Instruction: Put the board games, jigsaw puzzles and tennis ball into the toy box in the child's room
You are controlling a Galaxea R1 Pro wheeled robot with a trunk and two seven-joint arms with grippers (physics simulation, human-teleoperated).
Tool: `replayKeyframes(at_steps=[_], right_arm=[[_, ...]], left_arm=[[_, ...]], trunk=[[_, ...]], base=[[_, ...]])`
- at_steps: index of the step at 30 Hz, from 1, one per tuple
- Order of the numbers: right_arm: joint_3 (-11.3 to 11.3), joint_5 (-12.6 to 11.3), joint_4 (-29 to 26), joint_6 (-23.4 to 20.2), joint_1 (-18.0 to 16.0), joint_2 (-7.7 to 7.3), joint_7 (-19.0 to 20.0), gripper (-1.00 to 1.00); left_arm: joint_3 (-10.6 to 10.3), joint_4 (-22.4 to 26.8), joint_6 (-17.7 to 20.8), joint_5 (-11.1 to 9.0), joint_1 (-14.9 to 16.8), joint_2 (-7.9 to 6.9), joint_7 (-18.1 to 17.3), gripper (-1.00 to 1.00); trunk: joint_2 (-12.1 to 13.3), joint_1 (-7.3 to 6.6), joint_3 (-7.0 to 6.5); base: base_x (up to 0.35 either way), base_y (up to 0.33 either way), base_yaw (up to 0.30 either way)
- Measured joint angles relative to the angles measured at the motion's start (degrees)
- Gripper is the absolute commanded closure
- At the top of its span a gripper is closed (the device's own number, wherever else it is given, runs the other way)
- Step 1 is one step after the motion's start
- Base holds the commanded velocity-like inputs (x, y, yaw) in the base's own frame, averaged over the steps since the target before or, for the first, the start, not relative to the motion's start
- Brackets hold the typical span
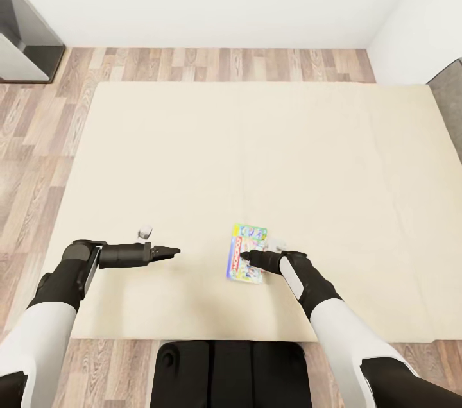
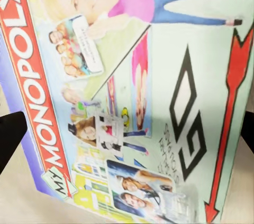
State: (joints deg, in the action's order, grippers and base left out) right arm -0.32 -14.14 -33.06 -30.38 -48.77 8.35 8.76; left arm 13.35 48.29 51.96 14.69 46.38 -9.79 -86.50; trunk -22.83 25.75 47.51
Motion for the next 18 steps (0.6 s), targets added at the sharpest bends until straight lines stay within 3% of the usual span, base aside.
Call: replayKeyframes(at_steps=[18], right_arm=[[0.0,0.0,0.0,0.0,0.0,0.00,0.0,-1.00]], left_arm=[[0.0,0.0,0.0,0.0,0.0,0.00,0.0,-1.00]], trunk=[[0.0,0.00,0.00]], base=[[0.000,0.023,0.000]])
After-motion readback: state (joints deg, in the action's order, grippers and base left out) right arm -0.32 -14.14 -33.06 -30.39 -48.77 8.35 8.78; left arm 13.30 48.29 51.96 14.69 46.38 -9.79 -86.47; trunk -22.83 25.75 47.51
